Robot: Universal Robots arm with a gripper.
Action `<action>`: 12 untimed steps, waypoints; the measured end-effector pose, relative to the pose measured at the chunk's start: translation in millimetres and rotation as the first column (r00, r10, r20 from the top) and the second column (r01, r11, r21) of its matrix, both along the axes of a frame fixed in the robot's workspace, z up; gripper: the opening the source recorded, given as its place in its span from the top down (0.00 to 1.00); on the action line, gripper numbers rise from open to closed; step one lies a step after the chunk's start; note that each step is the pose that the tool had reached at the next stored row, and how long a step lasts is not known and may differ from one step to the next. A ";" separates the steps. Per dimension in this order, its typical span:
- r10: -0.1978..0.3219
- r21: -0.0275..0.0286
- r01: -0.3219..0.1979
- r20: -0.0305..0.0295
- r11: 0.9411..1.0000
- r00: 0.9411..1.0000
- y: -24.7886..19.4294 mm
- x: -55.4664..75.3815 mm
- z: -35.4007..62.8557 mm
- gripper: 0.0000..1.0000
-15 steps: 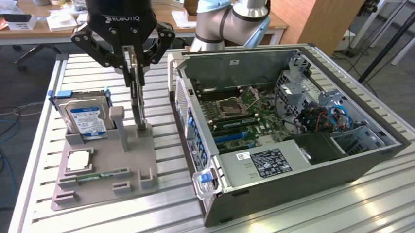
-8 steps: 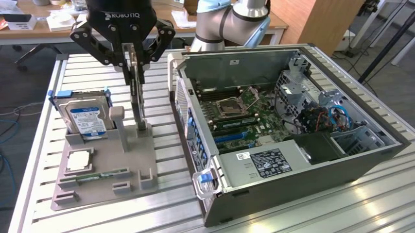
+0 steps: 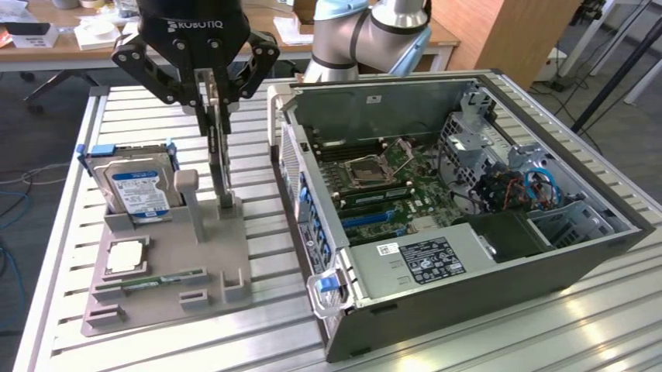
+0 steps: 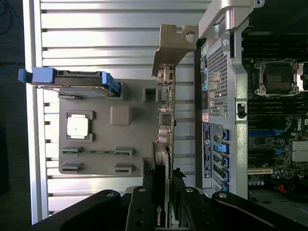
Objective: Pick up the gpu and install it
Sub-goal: 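Pick up the gpu and move the gpu toward the slot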
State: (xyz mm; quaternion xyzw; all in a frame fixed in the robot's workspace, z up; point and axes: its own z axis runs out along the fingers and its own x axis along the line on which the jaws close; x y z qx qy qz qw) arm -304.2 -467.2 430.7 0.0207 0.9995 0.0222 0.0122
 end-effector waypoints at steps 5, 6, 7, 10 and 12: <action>0.000 0.000 0.000 0.000 1.000 1.000 0.0 0.1 0.7 0.74; 0.000 0.000 0.000 0.000 1.000 1.000 0.0 0.1 2.0 0.74; 0.000 0.000 0.000 0.000 1.000 1.000 0.0 0.2 3.9 0.74; 0.000 0.000 0.000 0.000 1.000 1.000 0.0 0.1 7.8 0.74; 0.000 0.000 0.000 0.000 1.000 1.000 0.0 0.2 8.4 0.74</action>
